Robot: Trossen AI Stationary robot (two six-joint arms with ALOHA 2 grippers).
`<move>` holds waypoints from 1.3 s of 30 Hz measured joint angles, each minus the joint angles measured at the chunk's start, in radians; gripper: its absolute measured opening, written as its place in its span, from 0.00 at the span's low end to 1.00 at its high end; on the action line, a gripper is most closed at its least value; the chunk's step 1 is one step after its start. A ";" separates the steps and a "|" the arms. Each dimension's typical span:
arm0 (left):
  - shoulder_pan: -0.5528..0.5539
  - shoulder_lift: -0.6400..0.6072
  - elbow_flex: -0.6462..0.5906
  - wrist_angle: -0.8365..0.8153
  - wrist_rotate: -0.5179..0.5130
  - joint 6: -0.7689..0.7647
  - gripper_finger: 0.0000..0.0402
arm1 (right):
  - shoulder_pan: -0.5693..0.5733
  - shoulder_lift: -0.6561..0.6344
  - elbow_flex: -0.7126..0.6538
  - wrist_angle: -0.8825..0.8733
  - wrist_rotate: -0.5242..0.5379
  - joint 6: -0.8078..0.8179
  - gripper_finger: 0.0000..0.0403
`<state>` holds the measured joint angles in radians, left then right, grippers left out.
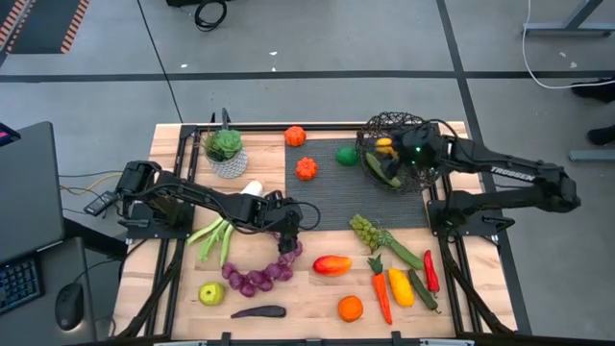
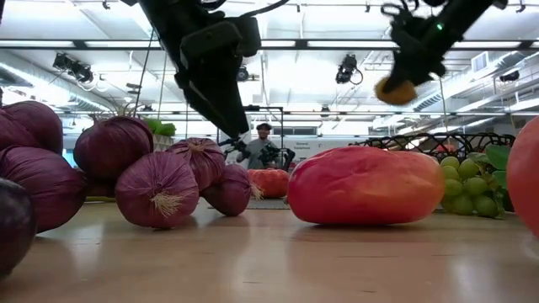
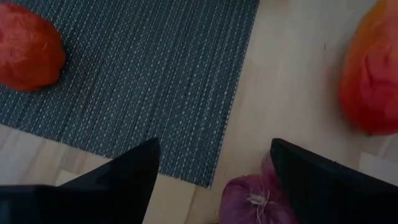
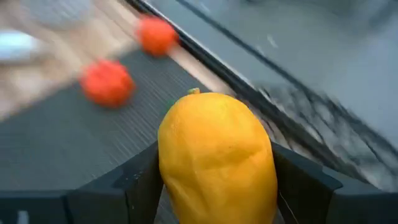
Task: Build produce basket
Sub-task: Put the yellow lemon into the black basket, then put the green grapes into the black basket
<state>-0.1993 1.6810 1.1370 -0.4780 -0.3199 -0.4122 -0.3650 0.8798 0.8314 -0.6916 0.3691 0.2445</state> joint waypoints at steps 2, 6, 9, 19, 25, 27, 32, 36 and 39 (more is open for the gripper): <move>0.000 0.000 0.000 0.000 0.000 0.005 0.78 | -0.029 -0.001 0.000 -0.088 -0.012 0.051 0.66; 0.002 0.000 0.000 0.017 0.000 0.053 0.78 | -0.060 0.014 0.000 -0.234 -0.078 0.123 0.67; 0.005 0.000 0.002 0.021 0.002 0.065 0.78 | -0.062 0.018 0.000 -0.270 -0.122 0.146 0.71; 0.005 0.000 0.003 0.018 0.003 0.065 0.78 | -0.062 0.018 0.000 -0.245 -0.185 0.157 0.93; 0.004 0.000 0.004 0.007 0.003 0.064 0.78 | -0.014 0.018 0.000 -0.183 -0.409 0.200 0.96; 0.000 0.000 0.004 0.003 0.003 0.064 0.78 | 0.048 0.018 -0.002 -0.167 -0.448 0.231 0.96; -0.007 -0.001 0.004 -0.053 0.007 0.064 0.78 | 0.233 0.030 -0.037 -0.154 -0.408 0.366 0.95; -0.011 -0.002 0.004 -0.094 0.010 0.051 0.78 | 0.357 0.076 -0.083 -0.118 -0.389 0.466 0.95; -0.017 -0.002 0.004 -0.092 0.010 0.037 0.78 | 0.434 0.126 -0.123 -0.065 -0.384 0.538 0.95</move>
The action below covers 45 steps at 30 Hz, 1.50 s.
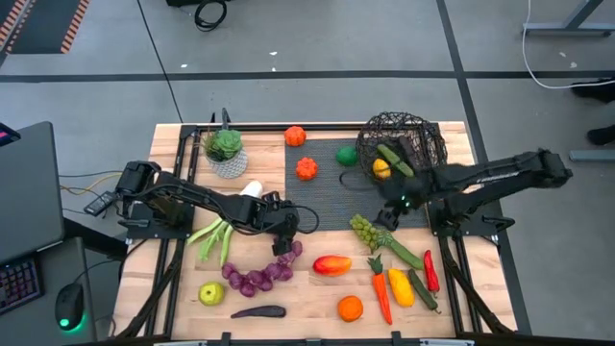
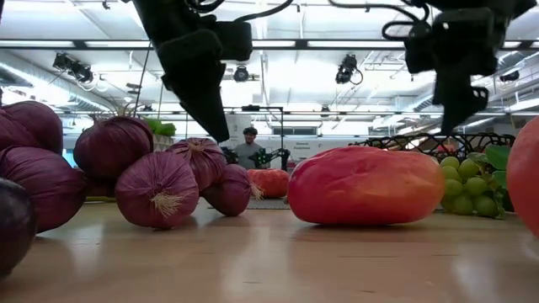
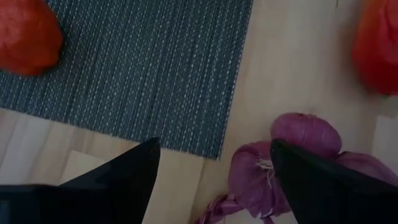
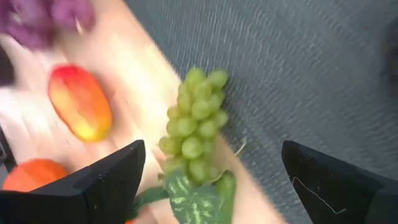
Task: Build produce basket
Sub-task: Put the green grapes into the black basket
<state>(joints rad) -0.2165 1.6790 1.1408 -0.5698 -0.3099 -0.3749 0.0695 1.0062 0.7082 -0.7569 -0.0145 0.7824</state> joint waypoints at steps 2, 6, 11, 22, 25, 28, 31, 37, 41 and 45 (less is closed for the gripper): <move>-0.005 -0.004 0.000 0.002 0.000 -0.007 0.78 | 0.038 0.036 -0.023 0.037 0.018 0.031 0.94; -0.013 -0.017 0.002 0.019 0.001 -0.007 0.78 | 0.076 0.096 -0.037 0.086 0.038 0.063 0.92; -0.013 -0.042 0.002 0.043 0.000 -0.032 0.78 | 0.136 0.171 -0.037 0.187 0.126 0.037 0.89; -0.013 -0.058 0.002 0.046 0.000 -0.027 0.78 | 0.174 0.432 -0.036 0.288 0.205 -0.015 0.86; -0.013 -0.058 0.002 0.047 0.000 -0.014 0.78 | 0.172 0.464 -0.036 0.311 0.205 -0.015 0.86; -0.013 -0.058 0.002 0.048 0.000 -0.015 0.78 | 0.172 0.467 -0.036 0.336 0.219 -0.017 0.86; -0.013 -0.058 0.002 0.049 0.000 -0.022 0.78 | 0.172 0.445 -0.037 0.338 0.257 -0.020 0.81; -0.010 -0.058 0.004 0.046 0.000 0.040 0.78 | 0.191 0.400 -0.037 0.335 0.341 -0.043 0.51; 0.014 -0.058 0.073 0.080 -0.031 0.085 0.78 | 0.193 0.398 -0.037 0.342 0.345 -0.046 0.29; 0.026 -0.058 0.130 0.138 -0.062 0.139 0.78 | 0.189 0.363 -0.013 0.326 0.327 -0.045 0.15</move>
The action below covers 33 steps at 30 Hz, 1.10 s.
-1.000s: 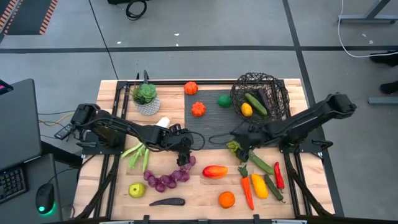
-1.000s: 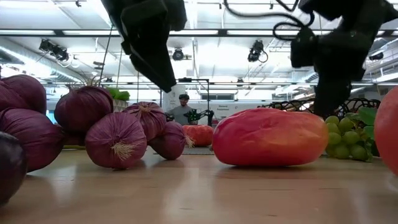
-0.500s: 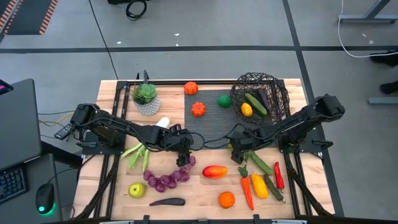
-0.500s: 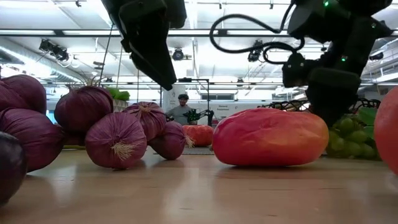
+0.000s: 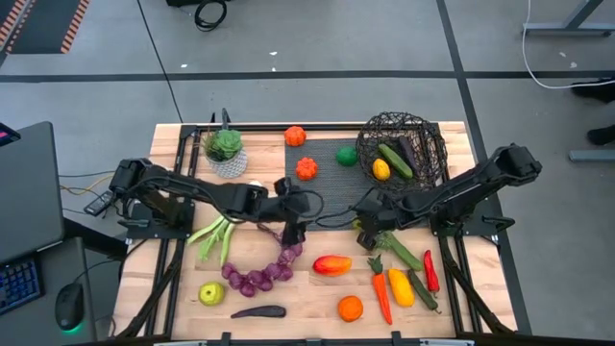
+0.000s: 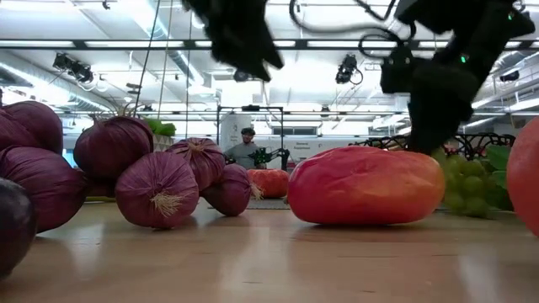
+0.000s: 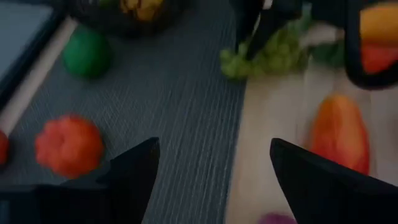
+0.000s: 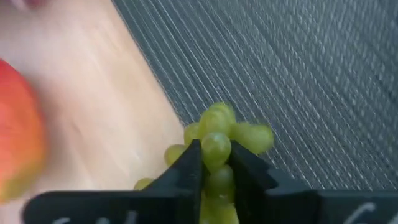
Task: Build produce basket
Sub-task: Put the green grapes into the black basket
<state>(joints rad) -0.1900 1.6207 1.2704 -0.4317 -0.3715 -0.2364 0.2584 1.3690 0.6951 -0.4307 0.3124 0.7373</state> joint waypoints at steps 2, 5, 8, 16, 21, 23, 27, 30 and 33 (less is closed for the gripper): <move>-0.006 0.000 0.018 0.008 -0.001 0.036 0.78 | 0.000 -0.033 0.022 -0.003 0.003 -0.006 0.13; -0.015 0.000 0.019 -0.018 0.004 0.039 0.78 | -0.001 -0.089 0.058 -0.049 0.021 -0.036 0.13; -0.027 0.000 0.019 -0.054 0.002 0.038 0.78 | -0.014 -0.149 0.109 -0.151 0.082 -0.061 0.14; -0.070 0.000 0.019 -0.108 0.002 -0.001 0.78 | -0.111 -0.294 0.269 -0.474 0.370 -0.165 0.14; -0.117 0.000 0.010 -0.166 0.002 -0.010 0.78 | -0.219 -0.344 0.271 -0.558 0.449 -0.184 0.15; -0.139 0.000 0.010 -0.214 0.002 -0.037 0.78 | -0.254 -0.347 0.271 -0.574 0.429 -0.186 0.16; -0.183 0.000 0.009 -0.352 0.002 -0.124 0.78 | -0.307 -0.348 0.271 -0.603 0.423 -0.196 0.21; -0.211 0.000 0.008 -0.375 0.000 -0.164 0.78 | -0.343 -0.346 0.271 -0.668 0.436 -0.206 0.29; -0.229 0.001 0.005 -0.270 -0.018 -0.165 0.78 | -0.376 -0.346 0.271 -0.725 0.446 -0.207 0.40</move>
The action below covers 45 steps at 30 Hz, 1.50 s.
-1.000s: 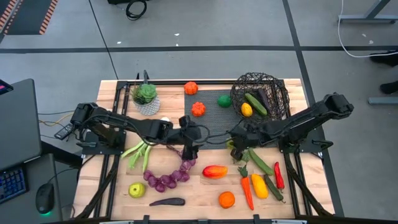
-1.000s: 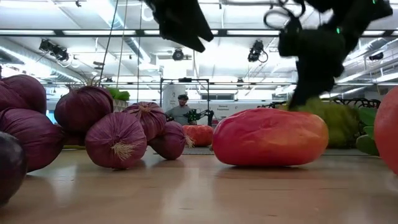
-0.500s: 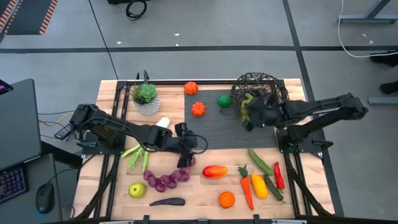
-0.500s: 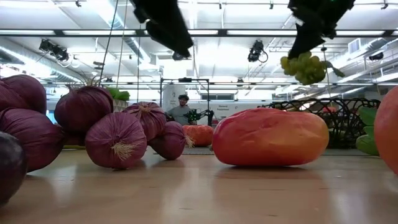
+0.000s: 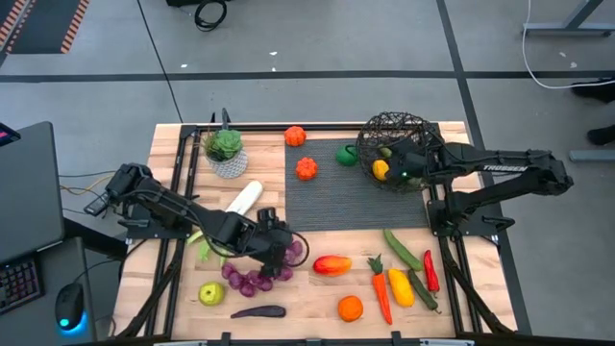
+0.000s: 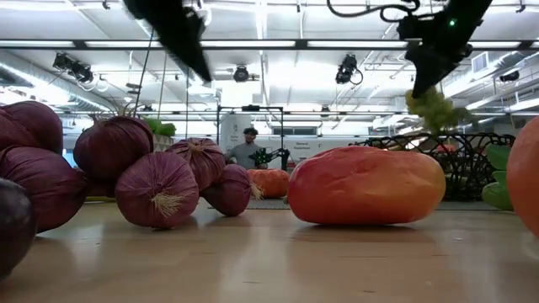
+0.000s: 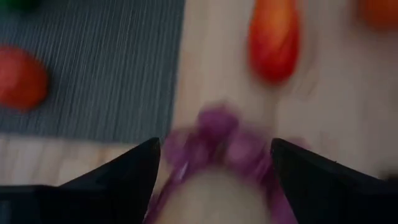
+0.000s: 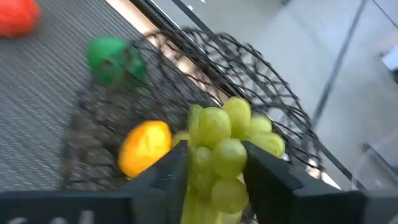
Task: Build produce basket
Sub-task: Put the green grapes into the black basket, then put the orange mango into the black basket
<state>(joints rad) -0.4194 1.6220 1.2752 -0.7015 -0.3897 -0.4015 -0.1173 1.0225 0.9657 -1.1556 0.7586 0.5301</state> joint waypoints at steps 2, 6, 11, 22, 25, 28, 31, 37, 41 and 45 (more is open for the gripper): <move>-0.006 0.001 -0.013 0.123 -0.003 0.043 0.78 | -0.011 0.000 0.000 -0.007 -0.001 -0.001 0.48; -0.004 0.001 -0.055 0.366 0.001 0.134 0.78 | -0.013 -0.002 0.000 0.007 -0.053 -0.002 0.63; 0.033 0.009 -0.091 0.488 0.070 0.159 0.78 | 0.006 -0.001 0.000 0.026 -0.109 0.002 0.74; 0.082 0.178 -0.092 0.633 0.280 0.181 0.78 | 0.044 -0.001 0.000 0.108 -0.158 -0.002 0.80; 0.085 0.217 -0.071 0.648 0.283 0.204 0.78 | 0.046 -0.001 -0.001 0.108 -0.161 -0.001 0.80; 0.084 0.248 -0.042 0.653 0.286 0.205 0.78 | 0.046 -0.001 -0.001 0.112 -0.173 -0.001 0.80; 0.091 0.280 -0.028 0.649 0.290 0.231 0.78 | 0.046 -0.001 -0.001 0.126 -0.189 -0.002 0.80; 0.118 0.326 -0.019 0.646 0.334 0.204 0.79 | 0.046 -0.001 -0.001 0.144 -0.245 0.001 0.80; 0.128 0.350 -0.019 0.640 0.350 0.203 0.79 | 0.055 -0.001 -0.001 0.160 -0.287 0.001 0.80; 0.130 0.375 -0.019 0.655 0.384 0.193 0.79 | 0.081 -0.001 -0.001 0.188 -0.352 0.001 0.80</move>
<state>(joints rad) -0.2890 1.9974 1.2564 -0.0467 -0.0060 -0.2085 -0.0359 1.0218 0.9649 -0.9672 0.4064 0.5312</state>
